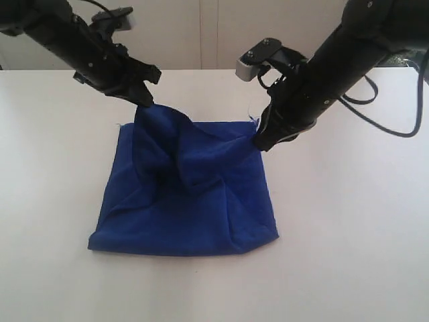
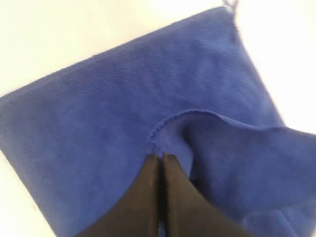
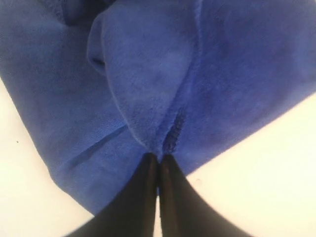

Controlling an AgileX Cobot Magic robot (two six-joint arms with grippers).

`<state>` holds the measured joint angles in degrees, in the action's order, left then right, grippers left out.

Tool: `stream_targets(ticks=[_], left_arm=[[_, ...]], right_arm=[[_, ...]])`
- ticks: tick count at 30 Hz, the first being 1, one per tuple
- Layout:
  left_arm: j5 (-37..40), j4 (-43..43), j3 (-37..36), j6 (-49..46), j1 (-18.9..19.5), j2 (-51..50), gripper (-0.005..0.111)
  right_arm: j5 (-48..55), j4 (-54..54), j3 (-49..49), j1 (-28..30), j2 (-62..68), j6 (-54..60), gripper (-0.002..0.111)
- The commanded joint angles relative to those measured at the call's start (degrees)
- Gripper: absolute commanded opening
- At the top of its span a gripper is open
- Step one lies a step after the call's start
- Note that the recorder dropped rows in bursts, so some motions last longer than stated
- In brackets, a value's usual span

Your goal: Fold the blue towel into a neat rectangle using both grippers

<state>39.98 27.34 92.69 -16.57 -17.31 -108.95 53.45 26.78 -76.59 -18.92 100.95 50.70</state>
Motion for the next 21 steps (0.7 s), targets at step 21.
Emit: stream_targets(ticks=[21], left_arm=[[17.5, -0.8, -5.2, 0.5, 0.1, 24.4, 0.000]], right_arm=[[11.5, -4.2, -1.3, 0.1, -17.8, -13.5, 0.000]])
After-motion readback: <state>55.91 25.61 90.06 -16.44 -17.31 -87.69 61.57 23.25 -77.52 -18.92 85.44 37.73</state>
